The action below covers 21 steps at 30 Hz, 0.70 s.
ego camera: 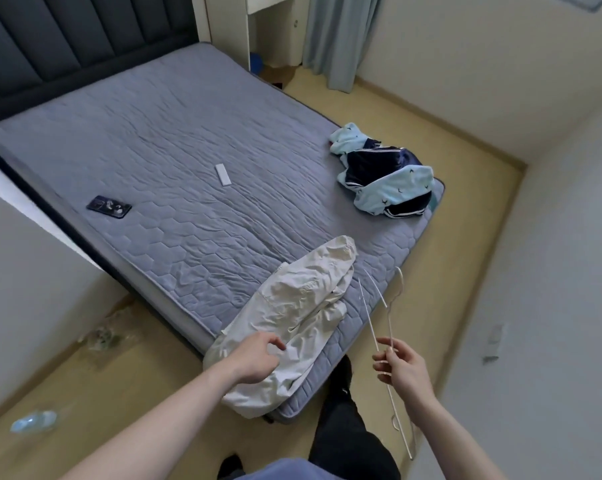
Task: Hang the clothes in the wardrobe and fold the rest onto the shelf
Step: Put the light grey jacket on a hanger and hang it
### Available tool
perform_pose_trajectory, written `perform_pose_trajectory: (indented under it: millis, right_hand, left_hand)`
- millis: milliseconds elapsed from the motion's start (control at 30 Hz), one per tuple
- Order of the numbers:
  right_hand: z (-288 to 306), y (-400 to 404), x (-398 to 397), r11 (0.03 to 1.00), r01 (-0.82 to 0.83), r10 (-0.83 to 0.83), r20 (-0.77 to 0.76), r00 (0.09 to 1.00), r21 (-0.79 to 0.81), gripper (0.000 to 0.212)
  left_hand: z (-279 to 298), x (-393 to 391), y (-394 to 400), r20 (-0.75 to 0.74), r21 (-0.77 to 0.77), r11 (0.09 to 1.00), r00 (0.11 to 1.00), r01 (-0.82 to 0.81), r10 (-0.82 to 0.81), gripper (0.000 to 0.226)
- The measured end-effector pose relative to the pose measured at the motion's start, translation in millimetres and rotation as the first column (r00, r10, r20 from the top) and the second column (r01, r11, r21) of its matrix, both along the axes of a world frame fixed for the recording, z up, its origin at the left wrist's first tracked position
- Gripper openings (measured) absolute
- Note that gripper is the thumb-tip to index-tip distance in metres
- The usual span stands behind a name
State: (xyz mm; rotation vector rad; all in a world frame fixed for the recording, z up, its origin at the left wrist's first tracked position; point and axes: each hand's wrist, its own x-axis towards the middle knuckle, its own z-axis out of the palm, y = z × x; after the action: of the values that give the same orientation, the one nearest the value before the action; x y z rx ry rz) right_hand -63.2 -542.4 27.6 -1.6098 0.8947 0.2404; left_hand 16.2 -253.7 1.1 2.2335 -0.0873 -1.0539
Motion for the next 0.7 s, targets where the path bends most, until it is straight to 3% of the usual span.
perform_pose_trajectory:
  millis: [300,500,600,700]
  right_hand:
    - [-75.1,-137.6,159.5,0.993,-0.107,0.112,-0.106,0.988,0.057,0.026]
    - [-157.9,-202.2,249.0,0.973,-0.228,0.231,-0.125,0.965,0.034,0.027]
    - [-198.0,-219.2,275.4,0.965,-0.259,0.263,-0.122,0.957,0.045,0.027]
    - [-233.8,-225.6,280.3,0.971,-0.233,0.239,-0.115,0.964,0.062,0.027]
  left_hand:
    - [-97.8,143.3,-144.7,-0.144,0.189,0.979,0.984,-0.075,0.104,0.036]
    - [-210.8,238.4,-240.8,-0.17,0.186,0.972,0.97,-0.141,0.173,0.043]
    - [-278.0,264.9,-272.7,-0.16,0.265,0.962,0.981,-0.06,0.105,0.046]
    - [-332.4,274.9,-279.2,-0.212,0.451,0.883,0.976,0.134,-0.04,0.054]
